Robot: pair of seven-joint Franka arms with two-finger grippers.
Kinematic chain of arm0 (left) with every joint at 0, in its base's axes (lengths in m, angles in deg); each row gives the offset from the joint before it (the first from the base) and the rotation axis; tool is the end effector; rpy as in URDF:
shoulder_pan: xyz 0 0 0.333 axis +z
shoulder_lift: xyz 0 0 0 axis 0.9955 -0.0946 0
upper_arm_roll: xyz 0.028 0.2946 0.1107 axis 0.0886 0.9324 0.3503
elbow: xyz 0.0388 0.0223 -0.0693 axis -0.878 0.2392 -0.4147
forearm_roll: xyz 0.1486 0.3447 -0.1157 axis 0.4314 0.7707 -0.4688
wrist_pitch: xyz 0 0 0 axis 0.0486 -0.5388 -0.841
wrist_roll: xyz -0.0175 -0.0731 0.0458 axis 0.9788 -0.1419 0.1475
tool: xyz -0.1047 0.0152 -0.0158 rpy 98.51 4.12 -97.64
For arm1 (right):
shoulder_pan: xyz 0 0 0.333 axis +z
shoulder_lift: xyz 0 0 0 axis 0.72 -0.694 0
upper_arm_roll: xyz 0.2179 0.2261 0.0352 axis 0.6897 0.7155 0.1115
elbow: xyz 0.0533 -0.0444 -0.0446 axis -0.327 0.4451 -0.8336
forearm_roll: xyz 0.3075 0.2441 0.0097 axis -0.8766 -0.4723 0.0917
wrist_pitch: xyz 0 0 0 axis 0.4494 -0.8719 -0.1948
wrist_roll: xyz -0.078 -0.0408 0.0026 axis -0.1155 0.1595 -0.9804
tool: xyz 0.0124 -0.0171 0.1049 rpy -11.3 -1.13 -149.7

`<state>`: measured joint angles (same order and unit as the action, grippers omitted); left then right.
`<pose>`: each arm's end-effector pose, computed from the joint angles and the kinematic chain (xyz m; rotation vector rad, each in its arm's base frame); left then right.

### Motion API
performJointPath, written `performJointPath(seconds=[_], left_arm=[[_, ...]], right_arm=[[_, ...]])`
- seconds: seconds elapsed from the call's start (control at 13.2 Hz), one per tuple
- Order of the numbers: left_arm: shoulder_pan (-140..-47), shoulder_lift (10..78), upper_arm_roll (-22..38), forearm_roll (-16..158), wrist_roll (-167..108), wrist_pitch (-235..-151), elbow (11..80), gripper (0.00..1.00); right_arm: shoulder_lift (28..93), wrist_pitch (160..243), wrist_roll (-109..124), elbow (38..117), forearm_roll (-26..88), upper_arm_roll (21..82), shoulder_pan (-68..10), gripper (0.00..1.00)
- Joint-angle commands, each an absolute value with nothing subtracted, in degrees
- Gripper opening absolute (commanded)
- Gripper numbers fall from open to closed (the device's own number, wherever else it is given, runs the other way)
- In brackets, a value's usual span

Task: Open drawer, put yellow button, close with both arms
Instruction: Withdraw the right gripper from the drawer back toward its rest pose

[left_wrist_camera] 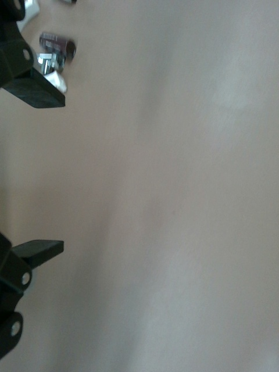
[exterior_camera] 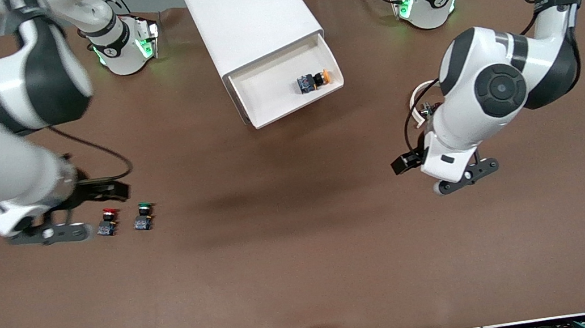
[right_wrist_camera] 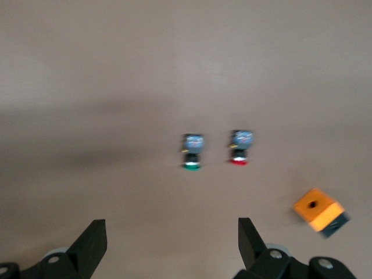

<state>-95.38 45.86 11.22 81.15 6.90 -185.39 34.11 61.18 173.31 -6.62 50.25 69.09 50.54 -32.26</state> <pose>0.6165 -0.2706 0.4241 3.0466 0.4727 -0.0962 0.6525 0.0962 0.5346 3.0600 -0.0457 -0.1652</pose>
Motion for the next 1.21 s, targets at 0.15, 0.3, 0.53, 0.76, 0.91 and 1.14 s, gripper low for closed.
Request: performJointPath(seconds=[0.15, 0.3, 0.53, 0.76, 0.91, 1.14], left_arm=[[-104.2, 43.6, 11.2, 82.9, 17.2, -190.0, 34.8, 1.00], [-107.1, 42.8, 11.2, 82.8, 20.1, -190.8, 34.8, 1.00], [-111.7, 41.7, 11.2, 82.8, 24.2, -192.9, 34.8, 1.00], [-115.6, 40.2, 11.4, 82.9, 27.4, -193.6, 34.6, 1.00], [-116.6, 39.7, 11.4, 83.2, 28.0, -193.6, 34.6, 1.00], [-118.9, 39.4, 11.2, 83.8, 31.0, -193.5, 35.1, 1.00]], right_arm=[[64.5, 170.5, 2.8, 51.0, 69.0, 52.1, -42.7, 1.00], [65.7, 169.2, 4.2, 51.1, 69.1, 52.0, -44.5, 1.00], [67.2, 166.2, 6.4, 51.8, 73.2, 51.8, -44.8, 1.00], [67.3, 165.1, 9.6, 51.8, 74.5, 51.8, -46.0, 1.00], [67.3, 165.1, 9.6, 51.8, 74.5, 51.9, -45.9, 1.00], [67.3, 163.5, 9.5, 51.3, 72.4, 52.0, -46.9, 1.00]])
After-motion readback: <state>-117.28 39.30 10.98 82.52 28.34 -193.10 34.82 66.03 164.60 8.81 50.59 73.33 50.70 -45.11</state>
